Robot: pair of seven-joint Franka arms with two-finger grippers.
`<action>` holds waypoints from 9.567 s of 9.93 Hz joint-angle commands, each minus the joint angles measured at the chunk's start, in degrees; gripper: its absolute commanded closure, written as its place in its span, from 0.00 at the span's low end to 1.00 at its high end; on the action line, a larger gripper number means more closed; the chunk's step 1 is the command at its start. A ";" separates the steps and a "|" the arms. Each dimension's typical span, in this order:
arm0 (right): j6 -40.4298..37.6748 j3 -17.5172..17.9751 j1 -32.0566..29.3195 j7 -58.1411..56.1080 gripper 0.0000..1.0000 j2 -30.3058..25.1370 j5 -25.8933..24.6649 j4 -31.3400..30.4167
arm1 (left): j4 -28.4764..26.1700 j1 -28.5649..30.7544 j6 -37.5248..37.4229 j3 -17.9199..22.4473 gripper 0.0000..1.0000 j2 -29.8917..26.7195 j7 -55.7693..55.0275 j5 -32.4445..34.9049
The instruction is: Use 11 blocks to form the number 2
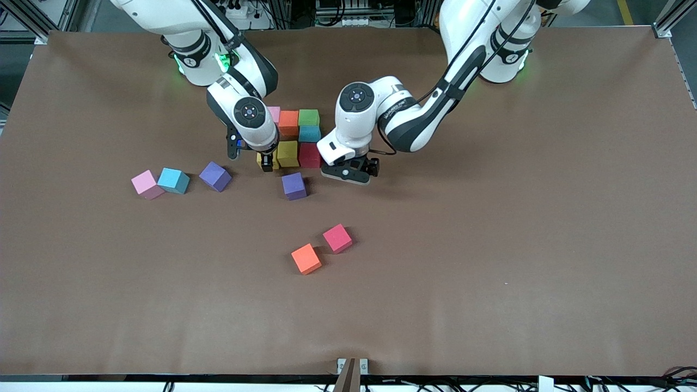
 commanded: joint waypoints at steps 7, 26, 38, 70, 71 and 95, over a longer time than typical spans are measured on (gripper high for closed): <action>-13.03 -0.32 -1.08 -4.79 0.00 -0.45 -0.89 9.45 | -4.35 3.12 2.39 -4.73 0.00 -3.09 19.13 -0.10; -8.32 -0.15 -16.63 -80.65 0.00 -7.48 -2.03 3.15 | -5.14 -1.62 2.92 -6.59 0.14 2.36 6.22 4.38; 5.48 -3.84 -20.06 -89.19 0.01 -3.61 -1.16 -4.49 | -4.26 1.36 -5.69 -6.76 0.94 -6.43 2.54 -1.32; 3.20 -4.10 -0.03 -88.57 1.00 4.21 -5.29 6.49 | 23.51 2.24 -17.47 -0.61 0.89 3.85 8.85 -10.30; 3.29 -4.10 0.15 -88.75 1.00 4.30 -5.29 6.49 | 23.51 2.24 -17.47 -0.61 0.89 3.85 8.85 -10.30; 0.12 -3.66 5.24 -98.15 0.00 10.63 -7.31 21.69 | 23.51 2.24 -17.38 -0.61 0.87 4.12 8.94 -10.39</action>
